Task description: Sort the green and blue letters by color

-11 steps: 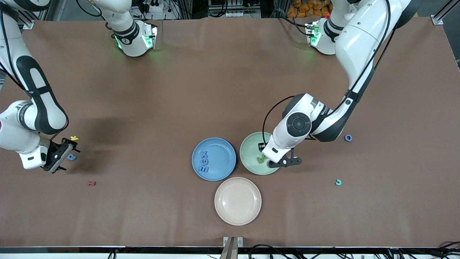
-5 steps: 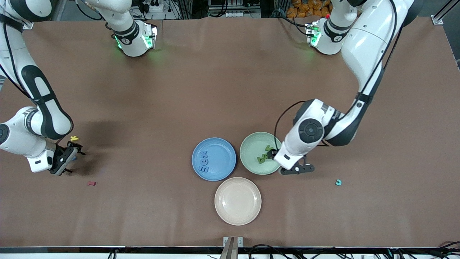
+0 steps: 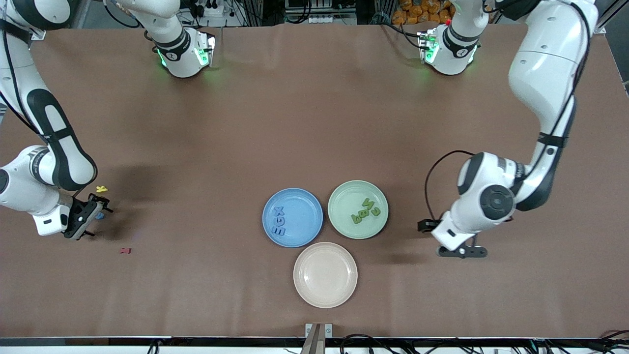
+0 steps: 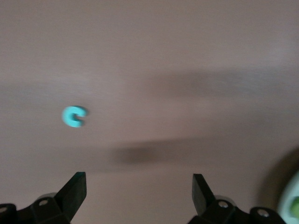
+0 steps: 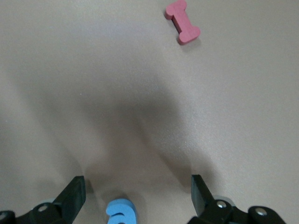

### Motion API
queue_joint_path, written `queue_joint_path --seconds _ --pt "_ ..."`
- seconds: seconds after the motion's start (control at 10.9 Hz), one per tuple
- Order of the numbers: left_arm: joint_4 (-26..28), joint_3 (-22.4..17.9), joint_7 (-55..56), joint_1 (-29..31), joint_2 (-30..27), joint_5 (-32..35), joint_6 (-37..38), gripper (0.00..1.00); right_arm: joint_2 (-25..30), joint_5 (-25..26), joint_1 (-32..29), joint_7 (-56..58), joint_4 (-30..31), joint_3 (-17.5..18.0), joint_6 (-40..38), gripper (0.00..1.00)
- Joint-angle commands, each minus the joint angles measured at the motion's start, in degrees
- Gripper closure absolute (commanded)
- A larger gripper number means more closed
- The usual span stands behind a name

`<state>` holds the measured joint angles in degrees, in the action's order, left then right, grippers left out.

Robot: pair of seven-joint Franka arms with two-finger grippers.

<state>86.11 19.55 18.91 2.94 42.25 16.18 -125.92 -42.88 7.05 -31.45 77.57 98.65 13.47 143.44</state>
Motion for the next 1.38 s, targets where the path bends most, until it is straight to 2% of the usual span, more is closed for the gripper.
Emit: queue_joint_path --seconds 0.0,0.37,0.83,1.01,1.29 --pt "0.81 0.49 -5.37 5.48 -0.68 1.05 0.77 0.0 -0.27 1.12 -0.54 1.27 -0.83 -0.02 -0.62 0.0" --pt "0.81 0.32 -5.73 12.6 -0.94 1.49 0.94 0.0 -0.27 2.0 -0.9 1.8 -0.83 -0.46 -1.32 0.0" --pt "0.37 0.41 -5.99 16.66 -3.66 1.49 3.4 0.0 0.17 2.0 -0.89 1.8 -0.92 -0.46 -1.85 0.0" --pt "0.98 -0.81 -6.17 16.66 -7.25 1.4 4.01 0.0 0.17 2.09 -0.98 1.88 -0.92 -0.55 -1.85 0.0" --pt "1.07 -1.53 -5.47 14.47 -14.54 -3.49 12.77 0.0 0.17 2.09 -1.33 2.32 -0.92 -0.55 -1.85 0.0"
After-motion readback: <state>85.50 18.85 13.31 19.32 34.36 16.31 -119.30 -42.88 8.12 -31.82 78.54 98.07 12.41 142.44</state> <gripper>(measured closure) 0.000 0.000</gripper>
